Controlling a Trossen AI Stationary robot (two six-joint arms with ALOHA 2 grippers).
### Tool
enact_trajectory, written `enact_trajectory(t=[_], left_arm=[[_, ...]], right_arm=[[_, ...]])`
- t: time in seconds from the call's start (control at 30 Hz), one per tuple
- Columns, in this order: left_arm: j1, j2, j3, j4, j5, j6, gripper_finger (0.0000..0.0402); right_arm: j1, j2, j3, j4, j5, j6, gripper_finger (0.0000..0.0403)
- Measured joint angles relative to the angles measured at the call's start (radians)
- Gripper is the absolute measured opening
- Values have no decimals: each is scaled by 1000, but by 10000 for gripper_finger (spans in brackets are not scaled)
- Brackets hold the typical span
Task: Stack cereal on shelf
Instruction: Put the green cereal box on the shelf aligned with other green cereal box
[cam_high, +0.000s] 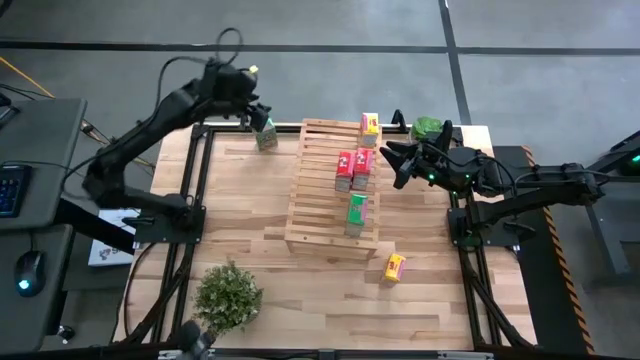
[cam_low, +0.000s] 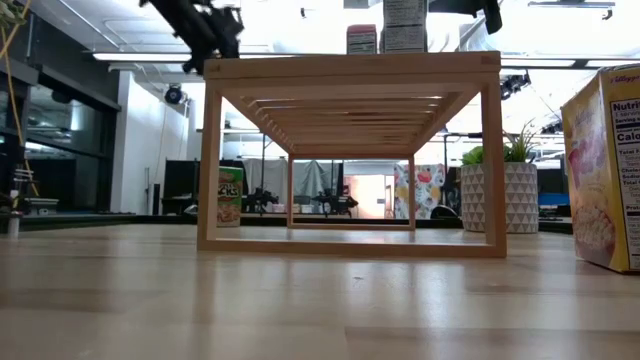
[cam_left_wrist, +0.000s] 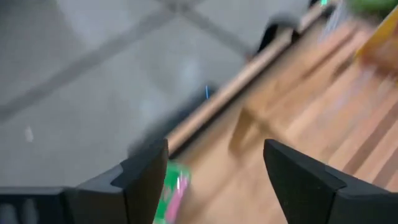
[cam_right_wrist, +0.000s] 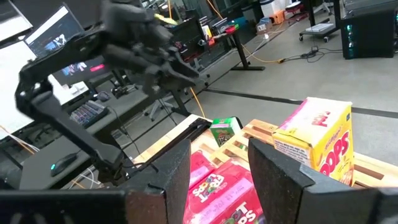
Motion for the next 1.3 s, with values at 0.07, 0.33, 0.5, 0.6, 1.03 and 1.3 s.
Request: enact_trajectory(t=[0.07, 0.33, 0.5, 0.6, 1.03, 1.3], left_arm=[[19, 93, 73, -124, 20, 5, 263], [53, 355, 223, -444, -14, 44, 267], [52, 397, 225, -432, -19, 29, 267], [44, 396, 226, -397, -47, 57, 267], [10, 396, 226, -367, -128, 231, 267], [18, 396, 226, -367, -129, 273, 277]], right_arm=[[0, 0, 0, 0, -1, 0, 154], [0, 0, 0, -36, -1, 0, 154], [0, 0, 0, -56, -1, 0, 154], [0, 0, 0, -64, -1, 0, 154], [0, 0, 0, -68, -5, 3, 154], [0, 0, 0, -77, -5, 45, 154]])
